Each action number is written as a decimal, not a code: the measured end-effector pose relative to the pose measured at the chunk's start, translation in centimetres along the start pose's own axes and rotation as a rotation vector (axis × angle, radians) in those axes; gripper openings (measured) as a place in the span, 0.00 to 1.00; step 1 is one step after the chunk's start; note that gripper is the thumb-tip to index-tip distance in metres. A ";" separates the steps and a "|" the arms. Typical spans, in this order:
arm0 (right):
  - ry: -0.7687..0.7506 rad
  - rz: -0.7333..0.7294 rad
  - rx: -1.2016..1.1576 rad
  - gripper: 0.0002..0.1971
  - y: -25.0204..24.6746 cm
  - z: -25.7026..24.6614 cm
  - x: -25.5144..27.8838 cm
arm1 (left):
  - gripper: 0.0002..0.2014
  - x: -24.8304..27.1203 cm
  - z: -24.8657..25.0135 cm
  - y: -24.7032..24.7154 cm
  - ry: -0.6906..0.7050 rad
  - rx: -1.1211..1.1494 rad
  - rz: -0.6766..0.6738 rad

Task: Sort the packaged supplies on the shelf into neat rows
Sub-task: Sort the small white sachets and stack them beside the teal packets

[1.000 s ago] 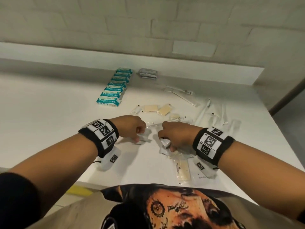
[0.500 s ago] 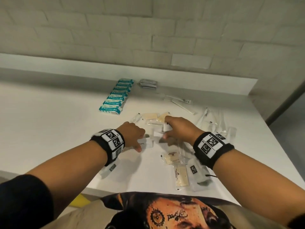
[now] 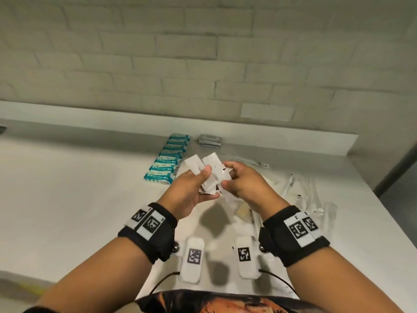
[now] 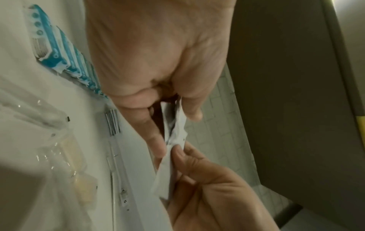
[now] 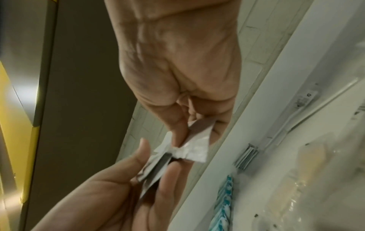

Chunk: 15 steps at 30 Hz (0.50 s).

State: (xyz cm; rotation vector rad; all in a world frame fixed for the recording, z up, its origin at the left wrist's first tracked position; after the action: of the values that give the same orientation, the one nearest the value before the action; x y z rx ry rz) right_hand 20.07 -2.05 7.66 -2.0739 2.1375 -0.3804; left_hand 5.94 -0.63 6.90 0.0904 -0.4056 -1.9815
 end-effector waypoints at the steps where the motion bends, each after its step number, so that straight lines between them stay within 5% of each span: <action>1: -0.001 0.019 -0.029 0.24 -0.1 -0.2 -0.2 | 0.09 -0.1 0.2 -0.2 0.017 -0.010 0.002; 7: -0.016 0.089 0.121 0.07 -0.8 -1.3 -1.1 | 0.08 -0.8 0.5 -1.7 0.035 -0.018 0.053; 10: -0.075 0.149 0.139 0.13 -1.7 -1.8 -1.6 | 0.08 -1.2 0.7 -2.2 0.020 -0.024 0.052; 15: -0.033 0.016 0.170 0.10 -0.6 -1.8 -1.1 | 0.08 -1.7 0.8 -1.8 0.023 -0.033 0.065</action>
State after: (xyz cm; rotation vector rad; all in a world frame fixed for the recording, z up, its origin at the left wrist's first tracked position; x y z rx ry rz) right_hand 20.17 -0.78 9.48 -1.9551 2.0255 -0.5027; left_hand 4.90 1.81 6.86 0.0784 -0.3570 -1.9207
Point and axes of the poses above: each hand's wrist, its own x-axis away from the middle knuckle, its own y-axis out of the palm, z = x × y, the point moved 5 cm from there along -x, towards the middle knuckle, and after that the axes turned 1 degree about x, right-handed, at the moved point
